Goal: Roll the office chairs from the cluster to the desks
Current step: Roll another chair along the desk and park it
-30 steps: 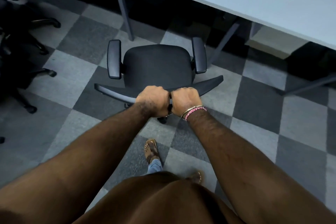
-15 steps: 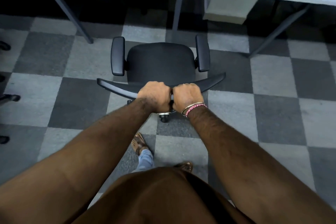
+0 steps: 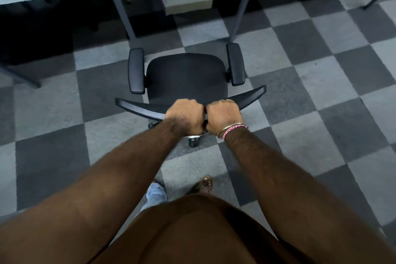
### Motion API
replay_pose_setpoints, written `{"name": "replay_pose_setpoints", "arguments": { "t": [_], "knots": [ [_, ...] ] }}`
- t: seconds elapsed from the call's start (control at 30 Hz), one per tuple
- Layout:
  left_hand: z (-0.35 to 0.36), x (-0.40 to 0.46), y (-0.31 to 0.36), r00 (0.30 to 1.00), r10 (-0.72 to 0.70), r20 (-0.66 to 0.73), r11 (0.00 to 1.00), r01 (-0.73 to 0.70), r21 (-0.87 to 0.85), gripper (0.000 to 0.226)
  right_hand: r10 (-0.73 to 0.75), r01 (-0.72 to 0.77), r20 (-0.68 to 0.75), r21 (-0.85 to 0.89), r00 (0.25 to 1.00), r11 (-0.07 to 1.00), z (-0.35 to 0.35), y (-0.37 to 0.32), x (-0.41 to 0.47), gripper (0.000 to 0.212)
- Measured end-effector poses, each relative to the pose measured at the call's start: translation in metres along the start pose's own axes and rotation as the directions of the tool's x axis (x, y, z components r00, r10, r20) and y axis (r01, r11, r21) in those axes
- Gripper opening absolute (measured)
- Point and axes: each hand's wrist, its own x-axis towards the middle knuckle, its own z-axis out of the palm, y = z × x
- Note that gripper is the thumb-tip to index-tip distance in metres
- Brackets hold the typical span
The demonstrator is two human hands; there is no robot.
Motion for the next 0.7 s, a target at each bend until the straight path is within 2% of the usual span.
{"name": "replay_pose_setpoints", "arguments": {
  "t": [0.37,0.57,0.7],
  "knots": [
    [-0.025,0.054,0.129,0.968,0.246,0.046,0.966,-0.249,0.073,0.034,0.253,-0.253,0.007,0.083,0.967,0.964,0.032,0.113,-0.078,0.011],
    [-0.032,0.079,0.172,0.905,0.406,0.129,0.912,-0.409,-0.002,0.039,0.327,-0.322,-0.017,0.138,0.945,0.937,0.05,0.159,-0.115,0.033],
    [-0.033,0.098,0.19,0.892,0.416,0.176,0.899,-0.432,0.066,0.034,0.335,-0.333,0.021,0.171,0.942,0.927,0.056,0.175,-0.12,0.033]
  ]
}}
